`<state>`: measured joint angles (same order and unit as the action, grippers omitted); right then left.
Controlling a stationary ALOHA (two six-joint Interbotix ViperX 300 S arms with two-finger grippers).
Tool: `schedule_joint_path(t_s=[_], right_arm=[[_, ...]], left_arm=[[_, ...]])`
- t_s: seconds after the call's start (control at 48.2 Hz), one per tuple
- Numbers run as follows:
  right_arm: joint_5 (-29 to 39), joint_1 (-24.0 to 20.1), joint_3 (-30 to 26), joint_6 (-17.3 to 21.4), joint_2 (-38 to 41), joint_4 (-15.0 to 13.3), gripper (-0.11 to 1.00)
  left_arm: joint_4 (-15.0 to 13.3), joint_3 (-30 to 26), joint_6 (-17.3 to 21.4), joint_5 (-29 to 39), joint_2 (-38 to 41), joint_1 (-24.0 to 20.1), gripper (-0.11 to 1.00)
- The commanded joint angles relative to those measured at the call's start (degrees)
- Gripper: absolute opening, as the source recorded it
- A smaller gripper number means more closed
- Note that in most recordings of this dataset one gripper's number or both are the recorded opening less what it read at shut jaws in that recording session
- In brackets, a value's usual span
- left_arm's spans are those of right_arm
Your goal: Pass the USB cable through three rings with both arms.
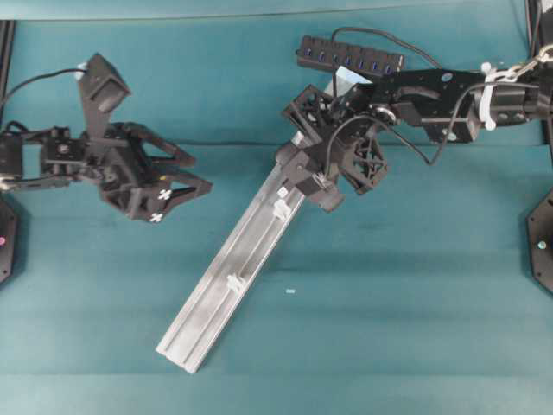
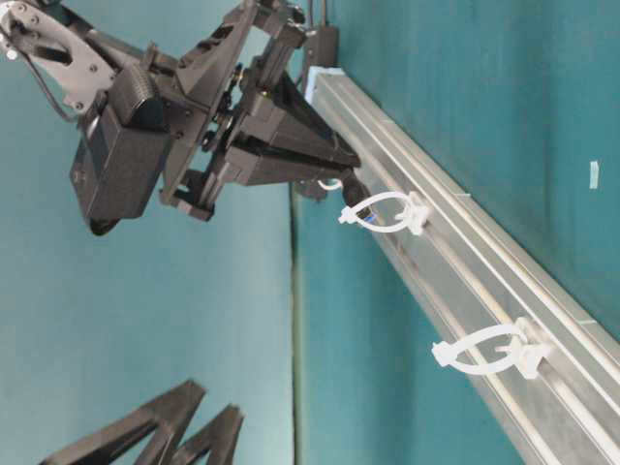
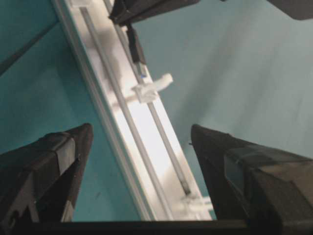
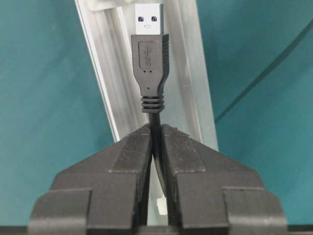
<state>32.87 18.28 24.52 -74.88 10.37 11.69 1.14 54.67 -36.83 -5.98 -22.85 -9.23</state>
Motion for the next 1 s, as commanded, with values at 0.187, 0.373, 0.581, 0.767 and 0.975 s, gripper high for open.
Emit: schedule_joint_path(t_s=[0.187, 0.373, 0.581, 0.767, 0.975], right_arm=[[2.0, -1.5, 0.3, -1.6, 0.4, -0.1, 0.10], [1.1, -2.9, 0.0, -1.6, 0.7, 0.0, 0.09], [0.4, -3.7, -0.2, -1.5, 1.3, 0.1, 0.10], [-1.1, -5.0, -0.8, -1.1, 1.5, 1.4, 0.10], [-1.1, -5.6, -1.1, -1.1, 1.4, 3.7, 0.10]], left_arm=[[0.2, -0.4, 0.2, 4.0, -6.9, 0.4, 0.89], [0.2, 0.2, -0.2, 4.1, -7.9, 0.4, 0.89], [0.2, 1.3, -0.7, 4.2, -10.3, 0.4, 0.89], [0.2, 2.1, -0.8, 4.3, -12.1, 0.5, 0.89], [0.2, 2.7, -0.7, 4.5, -13.3, 0.7, 0.89]])
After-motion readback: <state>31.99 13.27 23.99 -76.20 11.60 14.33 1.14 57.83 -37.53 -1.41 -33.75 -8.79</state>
